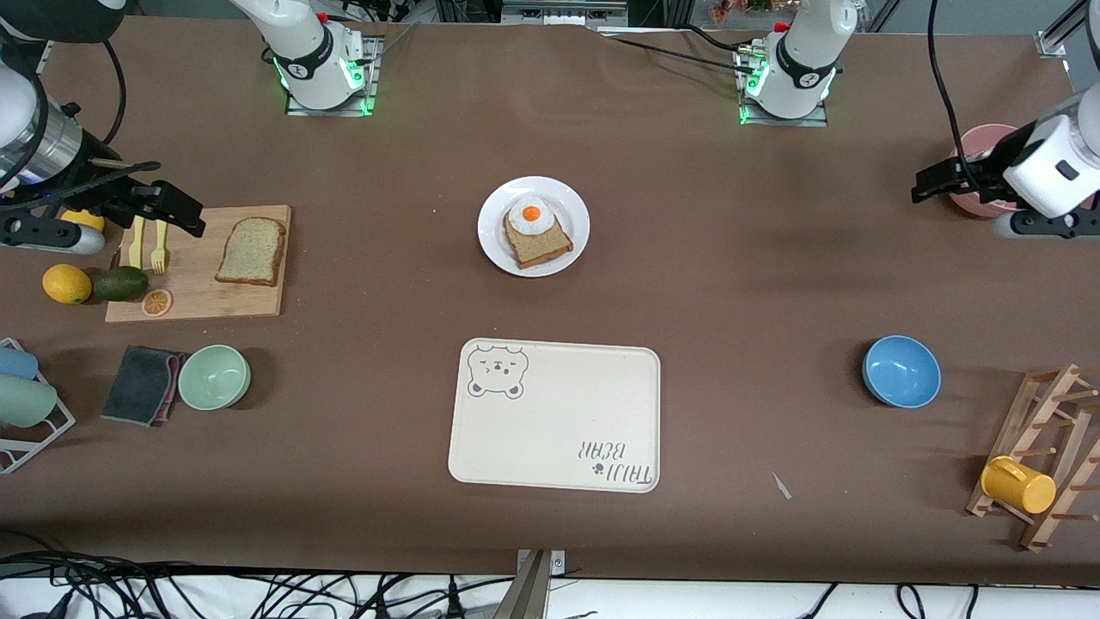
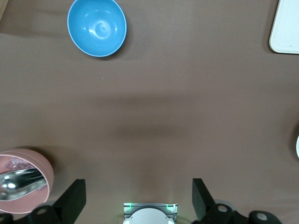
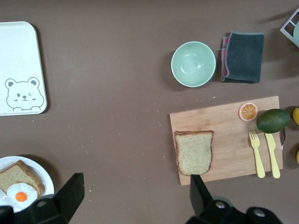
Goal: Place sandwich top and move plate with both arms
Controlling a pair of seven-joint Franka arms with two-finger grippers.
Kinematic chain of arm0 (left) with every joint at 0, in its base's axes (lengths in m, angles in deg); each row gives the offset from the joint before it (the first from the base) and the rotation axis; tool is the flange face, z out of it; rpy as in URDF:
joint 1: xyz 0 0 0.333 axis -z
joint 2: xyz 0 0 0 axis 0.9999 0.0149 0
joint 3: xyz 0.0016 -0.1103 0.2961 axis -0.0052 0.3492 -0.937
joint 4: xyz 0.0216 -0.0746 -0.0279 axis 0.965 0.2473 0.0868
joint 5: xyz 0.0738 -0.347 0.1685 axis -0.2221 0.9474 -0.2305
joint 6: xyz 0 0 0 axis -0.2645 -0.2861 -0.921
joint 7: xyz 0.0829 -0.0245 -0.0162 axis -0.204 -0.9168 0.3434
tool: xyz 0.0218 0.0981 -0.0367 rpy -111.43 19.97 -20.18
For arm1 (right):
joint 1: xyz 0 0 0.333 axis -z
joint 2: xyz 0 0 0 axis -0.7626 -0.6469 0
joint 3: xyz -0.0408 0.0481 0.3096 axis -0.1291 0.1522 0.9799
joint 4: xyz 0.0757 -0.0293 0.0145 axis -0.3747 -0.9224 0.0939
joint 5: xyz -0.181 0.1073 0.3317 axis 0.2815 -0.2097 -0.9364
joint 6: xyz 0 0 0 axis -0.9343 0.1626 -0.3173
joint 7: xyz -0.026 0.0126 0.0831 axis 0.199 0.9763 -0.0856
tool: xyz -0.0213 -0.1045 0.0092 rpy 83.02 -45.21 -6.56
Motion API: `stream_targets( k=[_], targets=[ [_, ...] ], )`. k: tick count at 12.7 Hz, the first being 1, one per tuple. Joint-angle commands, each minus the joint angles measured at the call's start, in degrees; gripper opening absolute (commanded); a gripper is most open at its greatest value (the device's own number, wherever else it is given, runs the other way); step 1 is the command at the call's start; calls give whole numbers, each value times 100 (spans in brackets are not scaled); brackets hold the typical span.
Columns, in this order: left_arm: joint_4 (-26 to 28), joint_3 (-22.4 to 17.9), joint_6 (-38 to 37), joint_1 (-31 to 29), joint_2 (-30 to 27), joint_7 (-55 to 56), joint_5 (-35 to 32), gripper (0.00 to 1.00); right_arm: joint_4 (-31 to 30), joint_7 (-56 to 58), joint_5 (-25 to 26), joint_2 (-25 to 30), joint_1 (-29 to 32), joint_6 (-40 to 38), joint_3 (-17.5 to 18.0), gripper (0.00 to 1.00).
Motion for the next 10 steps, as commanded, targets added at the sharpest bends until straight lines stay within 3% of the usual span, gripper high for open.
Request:
stream_targets(
  k=[1, 5, 10],
  targets=[
    [74, 286, 134, -1, -230, 31, -425, 100, 73, 30, -55, -47, 121, -80, 142, 100],
    [-471, 410, 64, 7, -125, 22, -497, 100, -259, 21, -46, 14, 112, -28, 133, 100],
    [-929, 375, -147, -19, -46, -13, -427, 100, -1655, 30, 155, 172, 112, 1157, 159, 100]
  ],
)
